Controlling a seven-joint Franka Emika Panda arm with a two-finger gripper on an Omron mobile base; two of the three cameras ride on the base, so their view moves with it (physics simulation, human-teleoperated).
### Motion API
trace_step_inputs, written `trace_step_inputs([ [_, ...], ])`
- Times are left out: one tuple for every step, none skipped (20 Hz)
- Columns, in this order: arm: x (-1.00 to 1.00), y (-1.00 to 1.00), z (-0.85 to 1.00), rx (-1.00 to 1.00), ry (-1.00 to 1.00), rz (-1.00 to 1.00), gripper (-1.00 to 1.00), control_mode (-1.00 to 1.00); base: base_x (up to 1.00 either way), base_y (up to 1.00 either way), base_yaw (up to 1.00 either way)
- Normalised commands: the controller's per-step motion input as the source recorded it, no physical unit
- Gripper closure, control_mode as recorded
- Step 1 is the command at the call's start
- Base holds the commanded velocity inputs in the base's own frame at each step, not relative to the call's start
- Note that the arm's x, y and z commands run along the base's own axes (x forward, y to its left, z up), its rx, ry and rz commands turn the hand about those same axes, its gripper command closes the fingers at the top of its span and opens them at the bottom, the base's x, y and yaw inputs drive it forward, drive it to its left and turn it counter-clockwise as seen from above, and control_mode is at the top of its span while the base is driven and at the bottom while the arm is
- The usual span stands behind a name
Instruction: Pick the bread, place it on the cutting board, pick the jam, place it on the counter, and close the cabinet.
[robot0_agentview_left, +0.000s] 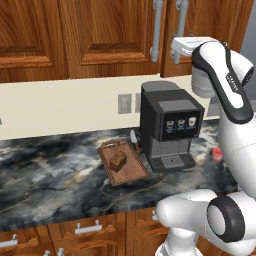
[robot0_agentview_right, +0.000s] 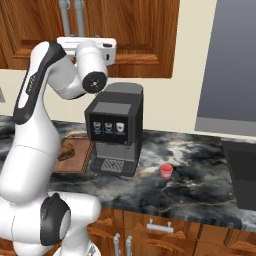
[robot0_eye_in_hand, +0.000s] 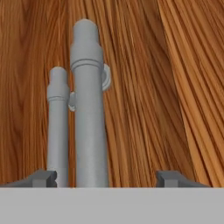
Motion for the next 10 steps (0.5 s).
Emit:
trace_step_inputs([
  [0.28,0.0,-0.01,0.0,0.0,-0.03,-1.0,-1.0,0.0,0.0,0.0],
  [0.24,0.0,-0.01,0.0,0.0,-0.02,-1.0,-1.0,0.0,0.0,0.0],
  [0.19,0.0,-0.02,0.0,0.0,0.0,-1.0,-1.0,0.0,0.0,0.0],
  [0.19,0.0,-0.04,0.0,0.0,0.0,-1.0,-1.0,0.0,0.0,0.0],
  [0.2,0.0,-0.04,0.0,0.0,0.0,-1.0,-1.0,0.0,0.0,0.0],
  [0.22,0.0,-0.05,0.0,0.0,0.0,-1.0,-1.0,0.0,0.0,0.0],
  [0.24,0.0,-0.04,0.0,0.0,0.0,-1.0,-1.0,0.0,0.0,0.0],
  [0.26,0.0,-0.06,0.0,0.0,0.0,-1.0,-1.0,0.0,0.0,0.0],
  [0.26,-0.03,-0.08,0.0,-0.01,0.0,-1.0,-1.0,0.0,0.0,0.0],
  [0.23,-0.09,-0.09,0.0,-0.02,0.0,-1.0,-1.0,0.0,0.0,0.0],
])
